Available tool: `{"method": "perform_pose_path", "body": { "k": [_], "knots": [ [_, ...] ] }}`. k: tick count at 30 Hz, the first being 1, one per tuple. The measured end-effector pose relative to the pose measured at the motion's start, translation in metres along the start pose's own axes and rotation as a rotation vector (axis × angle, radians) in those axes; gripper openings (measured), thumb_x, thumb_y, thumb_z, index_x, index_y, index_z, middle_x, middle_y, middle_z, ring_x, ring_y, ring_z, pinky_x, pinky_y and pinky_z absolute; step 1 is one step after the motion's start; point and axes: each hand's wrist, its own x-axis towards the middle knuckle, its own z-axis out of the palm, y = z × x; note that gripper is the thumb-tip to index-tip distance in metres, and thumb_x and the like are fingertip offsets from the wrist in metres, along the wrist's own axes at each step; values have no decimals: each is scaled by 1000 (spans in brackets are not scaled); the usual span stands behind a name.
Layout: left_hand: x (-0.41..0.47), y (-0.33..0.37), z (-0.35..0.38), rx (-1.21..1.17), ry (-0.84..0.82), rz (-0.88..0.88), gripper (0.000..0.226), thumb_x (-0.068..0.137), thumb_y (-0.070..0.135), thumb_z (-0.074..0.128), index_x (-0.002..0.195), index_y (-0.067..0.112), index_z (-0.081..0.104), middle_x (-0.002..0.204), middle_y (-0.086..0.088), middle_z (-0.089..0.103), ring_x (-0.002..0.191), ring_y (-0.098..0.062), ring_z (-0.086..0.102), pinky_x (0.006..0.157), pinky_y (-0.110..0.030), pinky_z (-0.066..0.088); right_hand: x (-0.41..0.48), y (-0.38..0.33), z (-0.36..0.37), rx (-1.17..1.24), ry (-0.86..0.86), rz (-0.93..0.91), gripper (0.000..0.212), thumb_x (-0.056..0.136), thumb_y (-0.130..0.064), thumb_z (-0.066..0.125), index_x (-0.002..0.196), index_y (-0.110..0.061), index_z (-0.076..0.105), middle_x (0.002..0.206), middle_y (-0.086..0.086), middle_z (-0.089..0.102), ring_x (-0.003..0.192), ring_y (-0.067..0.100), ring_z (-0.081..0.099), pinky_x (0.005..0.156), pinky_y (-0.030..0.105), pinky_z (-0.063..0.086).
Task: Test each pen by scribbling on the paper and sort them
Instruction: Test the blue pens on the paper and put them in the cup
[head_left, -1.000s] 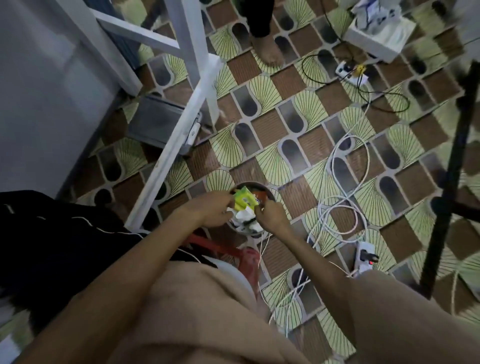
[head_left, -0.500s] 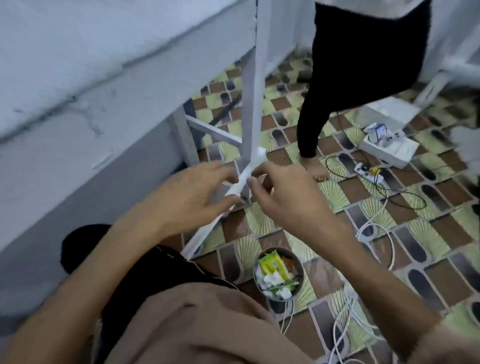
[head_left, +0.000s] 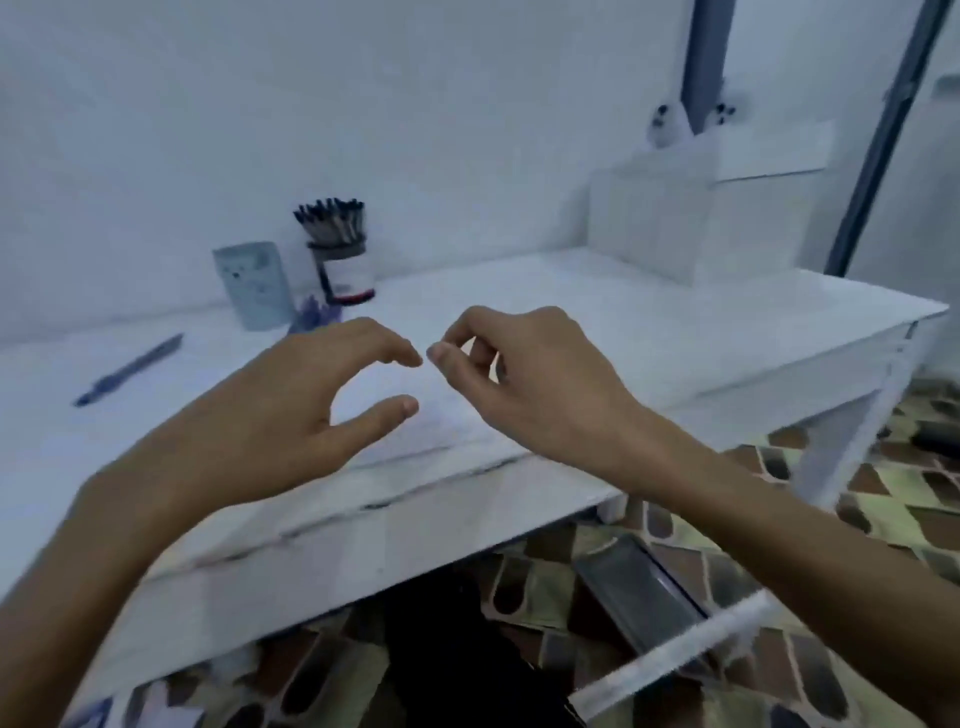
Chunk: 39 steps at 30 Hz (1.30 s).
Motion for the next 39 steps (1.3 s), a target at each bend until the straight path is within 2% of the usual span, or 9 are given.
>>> {"method": "perform_pose_path", "body": {
  "k": [3,5,7,10,17,24,29,35,39],
  "knots": [
    [-31,-46,-23,29,-14,-178,36,97,67,45,124,46,56,121,31,58,114,19,48,93,-10,41,50,-22,48,101,-71,-164,24,100,-45,56,98,-25,69,73,-11,69,59,3,57,58,24,45],
    [-52,-77,-35,36,-34,-288,35,96,66,47,123,46,56,121,29,59,117,13,51,102,-20,44,82,-34,80,159,-130,-264,19,100,-39,59,94,-23,68,73,-13,67,61,0,57,58,20,41],
    [-65,-102,-41,24,-56,-360,37,96,68,47,124,45,57,122,28,60,119,5,55,103,-30,48,108,-42,104,182,-215,-346,15,99,-35,59,97,-23,68,75,-15,65,66,-5,56,59,15,37],
    [-77,-136,-43,-31,-104,-435,42,93,65,51,127,41,60,126,27,60,123,5,53,105,-30,46,155,-51,141,89,-281,-515,16,99,-34,58,107,-23,67,80,-18,61,69,-1,52,64,22,41],
    [-88,-171,-15,-100,-174,-408,55,98,58,57,143,28,52,146,20,47,139,-5,44,115,-35,39,246,-73,225,-161,-340,-856,28,104,-25,49,129,-19,60,128,0,56,114,18,54,74,34,45],
    [-97,-188,-13,-218,-99,-404,48,98,53,61,139,28,56,144,21,51,140,-11,46,114,-40,42,275,-96,288,-167,-345,-1143,31,102,-24,55,132,-20,60,124,4,54,106,18,55,57,30,38],
    [-106,-199,-17,-182,-122,-361,54,95,51,68,140,25,56,145,20,51,140,-9,46,115,-36,40,275,-105,301,-74,-344,-1221,29,105,-30,51,131,-22,60,125,3,53,103,16,53,60,29,38],
    [-105,-199,-17,-127,-162,-344,65,86,55,77,142,30,54,146,24,47,142,-3,39,117,-25,33,274,-112,308,48,-433,-1084,22,103,-30,56,115,-18,70,117,-2,60,107,14,55,73,38,53],
    [-105,-197,-17,-136,-160,-344,66,84,56,79,141,32,54,146,25,47,142,-2,39,117,-23,31,272,-114,307,9,-331,-1086,27,106,-34,45,118,-19,65,108,0,64,97,22,55,73,38,48]
  ]
}}
